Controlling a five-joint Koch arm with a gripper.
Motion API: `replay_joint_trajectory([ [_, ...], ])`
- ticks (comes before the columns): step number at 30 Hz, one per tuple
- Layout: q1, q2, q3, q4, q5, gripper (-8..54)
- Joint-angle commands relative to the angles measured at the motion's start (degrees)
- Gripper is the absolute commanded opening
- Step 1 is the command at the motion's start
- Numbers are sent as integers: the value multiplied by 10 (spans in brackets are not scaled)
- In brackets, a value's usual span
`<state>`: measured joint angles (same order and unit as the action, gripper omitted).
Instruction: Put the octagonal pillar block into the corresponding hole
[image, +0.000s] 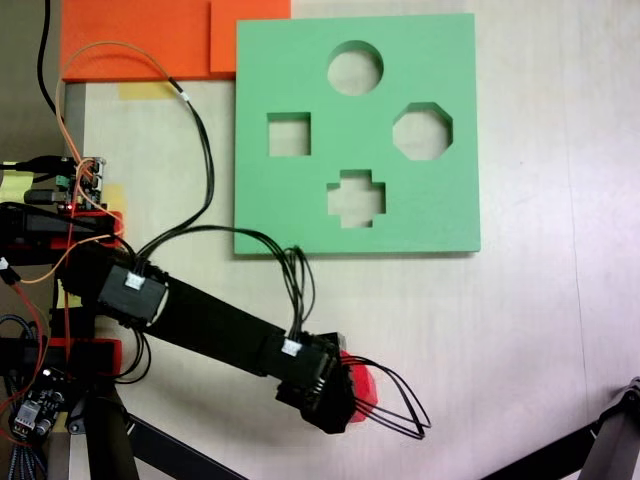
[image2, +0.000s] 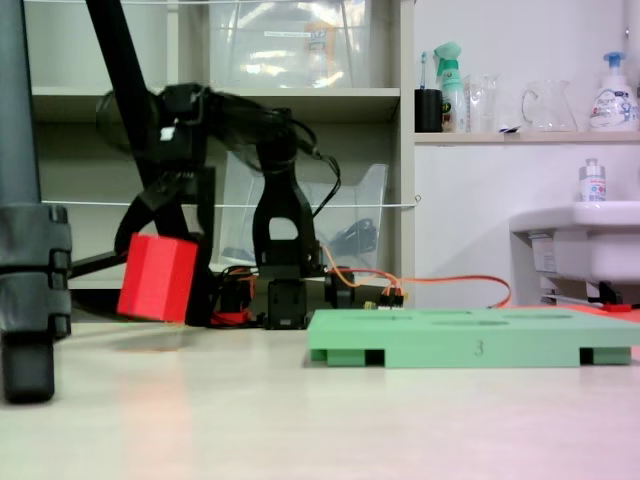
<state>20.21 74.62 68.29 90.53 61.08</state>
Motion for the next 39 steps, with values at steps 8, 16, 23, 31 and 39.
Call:
replay_joint_trajectory([
  [8, -98, 96, -6, 31, 116, 279],
  [16, -286, 96, -25, -53, 372, 280],
  [23, -397, -14, -151, -54, 489, 284],
  [31, -466, -120, -310, -58, 540, 284],
  [39, -504, -185, -386, -88, 556, 282],
])
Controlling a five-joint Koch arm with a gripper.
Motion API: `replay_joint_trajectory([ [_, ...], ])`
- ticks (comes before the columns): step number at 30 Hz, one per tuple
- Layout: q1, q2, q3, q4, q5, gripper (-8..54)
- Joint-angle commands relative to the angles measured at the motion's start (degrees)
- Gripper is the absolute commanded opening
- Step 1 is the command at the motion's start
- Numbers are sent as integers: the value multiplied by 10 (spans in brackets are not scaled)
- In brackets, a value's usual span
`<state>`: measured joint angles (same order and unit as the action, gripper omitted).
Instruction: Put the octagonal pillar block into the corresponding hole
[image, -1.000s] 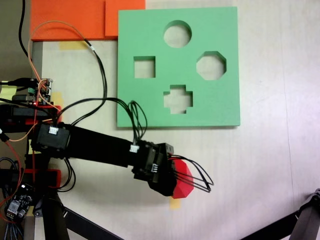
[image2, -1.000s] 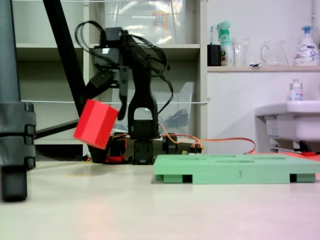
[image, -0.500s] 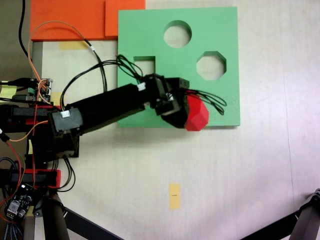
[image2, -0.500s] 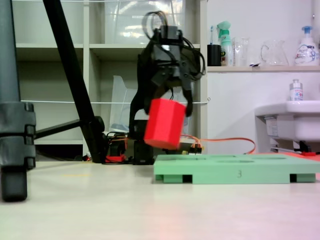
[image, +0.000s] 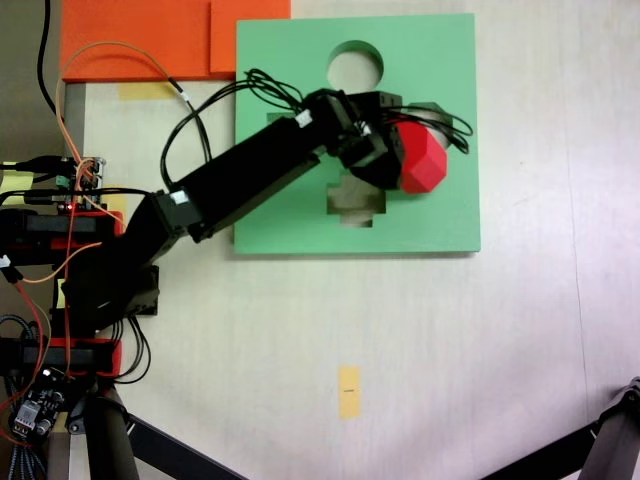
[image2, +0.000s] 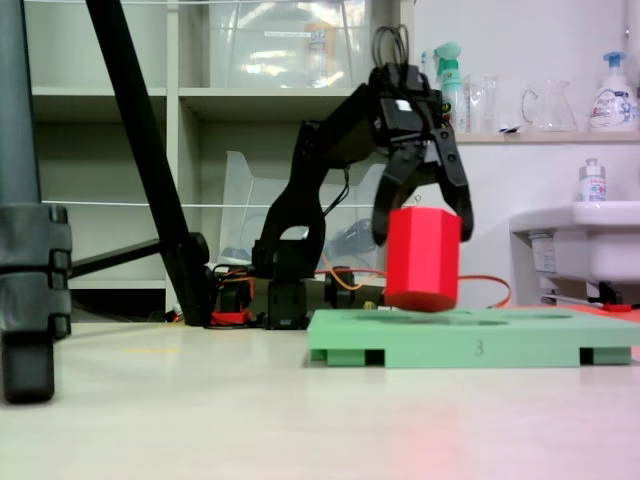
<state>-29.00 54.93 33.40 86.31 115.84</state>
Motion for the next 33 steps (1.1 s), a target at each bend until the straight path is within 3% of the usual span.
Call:
replay_joint_trajectory([
  [1, -15, 11, -37, -54, 1, 280],
  [33, -51, -81, -71, -80, -9, 282],
])
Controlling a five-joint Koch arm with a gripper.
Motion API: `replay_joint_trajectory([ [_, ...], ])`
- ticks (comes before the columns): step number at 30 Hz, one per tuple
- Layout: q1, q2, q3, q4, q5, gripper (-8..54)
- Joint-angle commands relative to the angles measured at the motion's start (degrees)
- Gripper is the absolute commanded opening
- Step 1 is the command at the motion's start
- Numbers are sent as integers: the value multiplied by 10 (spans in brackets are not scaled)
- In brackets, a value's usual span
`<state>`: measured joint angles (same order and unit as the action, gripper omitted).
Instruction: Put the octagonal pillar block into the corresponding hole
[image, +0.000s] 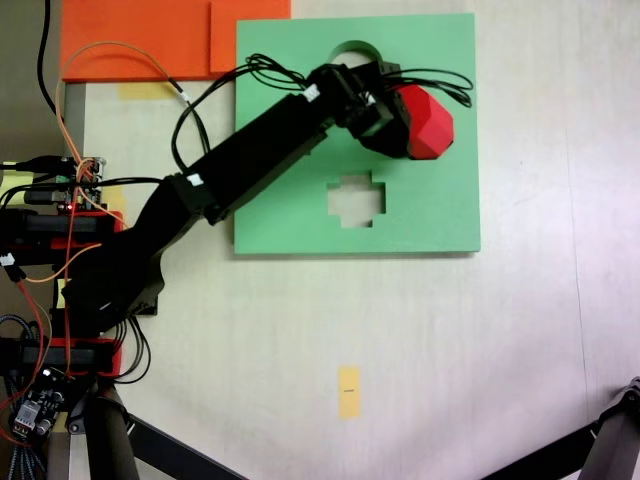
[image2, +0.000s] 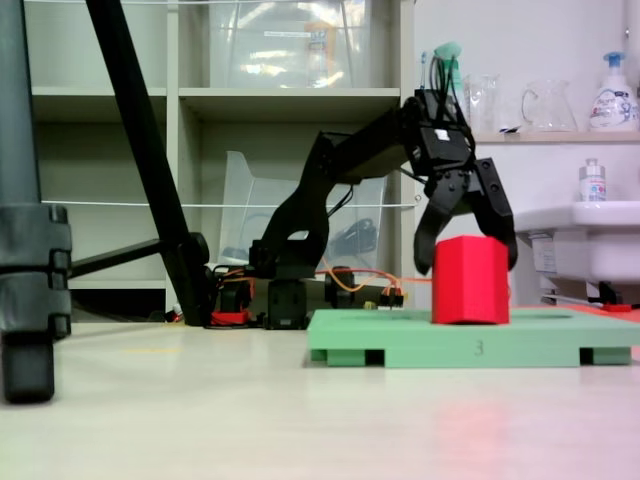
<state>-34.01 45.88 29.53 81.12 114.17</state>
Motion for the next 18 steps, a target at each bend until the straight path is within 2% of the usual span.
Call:
replay_joint_trajectory([
  [1, -1, 7, -33, -29, 22, 284],
  [3, -2, 3, -32, -29, 73, 307],
  [7, -3, 2, -35, -29, 97, 308],
  [18, 8, -6, -47, -46, 110, 307],
])
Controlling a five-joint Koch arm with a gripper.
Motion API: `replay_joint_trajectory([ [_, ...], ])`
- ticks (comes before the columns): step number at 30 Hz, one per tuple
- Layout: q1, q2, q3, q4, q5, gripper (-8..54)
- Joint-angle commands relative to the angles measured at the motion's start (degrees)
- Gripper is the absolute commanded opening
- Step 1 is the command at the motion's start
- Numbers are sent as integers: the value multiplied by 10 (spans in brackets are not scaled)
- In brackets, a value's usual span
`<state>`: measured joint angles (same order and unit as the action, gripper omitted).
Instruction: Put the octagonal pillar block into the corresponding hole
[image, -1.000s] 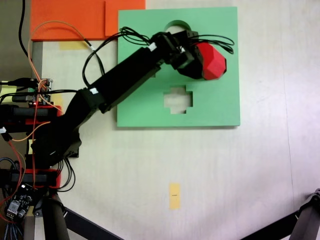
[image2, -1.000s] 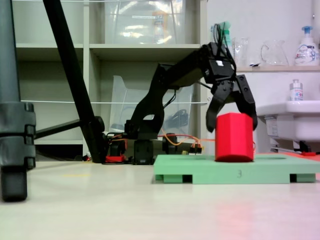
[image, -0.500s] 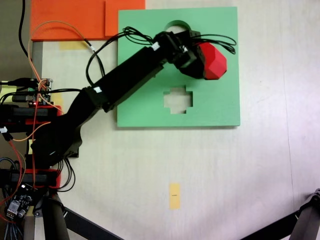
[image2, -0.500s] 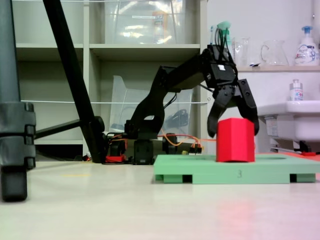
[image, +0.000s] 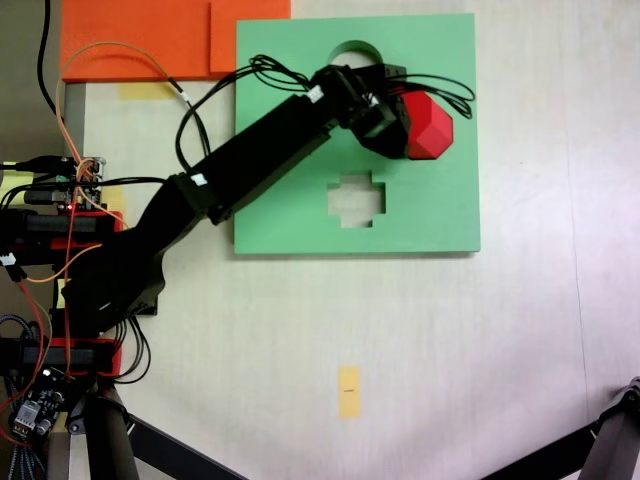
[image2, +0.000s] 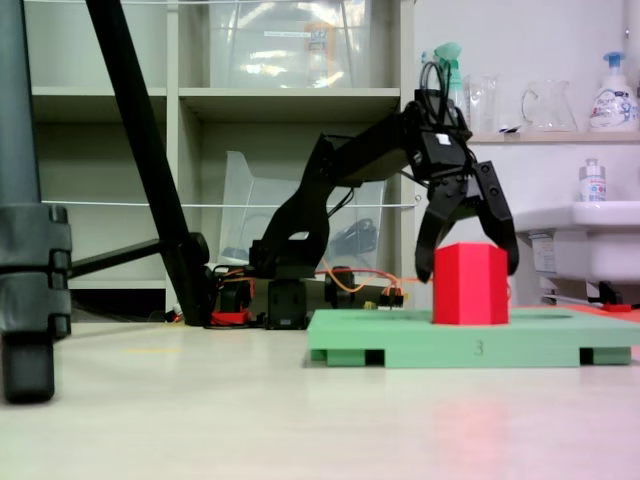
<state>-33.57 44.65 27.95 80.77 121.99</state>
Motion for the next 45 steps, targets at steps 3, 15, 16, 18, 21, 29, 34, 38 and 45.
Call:
replay_joint_trajectory([
  [3, 5, 6, -33, -47, 14, 355],
  [15, -1, 62, -34, 6, -55, 526],
  [16, -1, 84, -34, 21, -83, 522],
  [18, 1, 143, -33, 43, -170, 519],
  [21, 27, 242, -26, 81, -437, 472],
  [29, 159, 498, 154, 112, -1007, 421],
  [34, 250, 694, 467, -88, -1158, 421],
  [38, 320, 846, 741, -297, -1208, 409],
  [45, 345, 890, 979, -325, -1221, 423],
])
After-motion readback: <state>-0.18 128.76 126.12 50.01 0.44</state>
